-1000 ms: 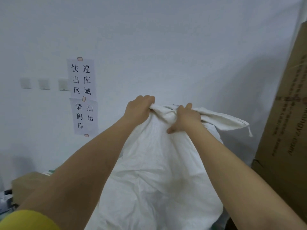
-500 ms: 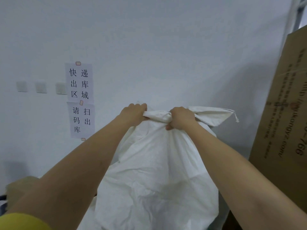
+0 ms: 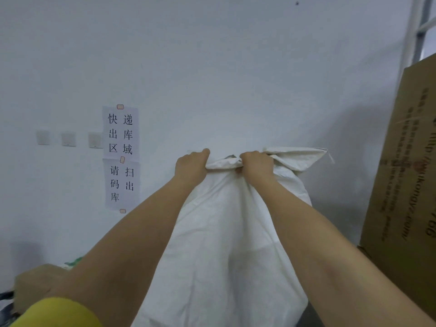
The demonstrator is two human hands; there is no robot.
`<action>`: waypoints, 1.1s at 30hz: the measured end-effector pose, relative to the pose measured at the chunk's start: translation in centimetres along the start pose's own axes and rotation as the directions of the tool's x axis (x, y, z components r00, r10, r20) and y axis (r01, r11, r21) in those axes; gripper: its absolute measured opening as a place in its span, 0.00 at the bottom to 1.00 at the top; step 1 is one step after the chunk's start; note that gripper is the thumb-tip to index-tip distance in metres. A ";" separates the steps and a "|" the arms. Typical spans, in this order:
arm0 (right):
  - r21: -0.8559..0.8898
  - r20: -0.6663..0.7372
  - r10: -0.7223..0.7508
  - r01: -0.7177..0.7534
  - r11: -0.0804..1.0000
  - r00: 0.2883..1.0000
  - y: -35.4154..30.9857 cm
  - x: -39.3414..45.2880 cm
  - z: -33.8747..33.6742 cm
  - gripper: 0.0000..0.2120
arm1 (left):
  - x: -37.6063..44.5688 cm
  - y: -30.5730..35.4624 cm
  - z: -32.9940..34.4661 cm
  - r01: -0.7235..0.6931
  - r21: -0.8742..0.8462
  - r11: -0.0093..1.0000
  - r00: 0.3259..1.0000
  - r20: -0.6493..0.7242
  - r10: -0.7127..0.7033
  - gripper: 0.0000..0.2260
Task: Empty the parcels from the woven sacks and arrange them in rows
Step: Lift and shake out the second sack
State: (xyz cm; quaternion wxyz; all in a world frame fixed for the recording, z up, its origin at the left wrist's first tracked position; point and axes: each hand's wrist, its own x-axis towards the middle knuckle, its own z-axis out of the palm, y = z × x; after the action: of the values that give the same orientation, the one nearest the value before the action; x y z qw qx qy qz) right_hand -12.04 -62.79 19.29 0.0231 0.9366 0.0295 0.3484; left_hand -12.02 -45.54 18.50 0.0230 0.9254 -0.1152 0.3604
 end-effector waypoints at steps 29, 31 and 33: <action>0.547 -0.224 0.036 0.095 0.832 0.974 -3.4 -9.5 8.4 0.30 | -10.0 -5.9 7.6 0.306 -0.344 0.888 0.945 -0.005 -0.328 0.04; 0.659 -0.117 0.119 -0.012 0.752 0.986 -3.4 -11.0 8.8 0.32 | -10.6 -6.0 7.8 0.331 -0.376 0.866 0.935 0.006 -0.355 0.03; 0.701 -0.022 0.134 -0.080 0.709 0.991 -3.4 -12.4 9.4 0.35 | -11.1 -6.0 7.9 0.358 -0.409 0.839 0.923 0.018 -0.385 0.03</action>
State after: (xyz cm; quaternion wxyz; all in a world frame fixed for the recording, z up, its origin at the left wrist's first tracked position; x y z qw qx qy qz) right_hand -15.40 -60.50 3.83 -0.3530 0.8631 0.1053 0.3455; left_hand -13.29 -38.48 5.45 0.2872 0.8927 -0.0050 0.3471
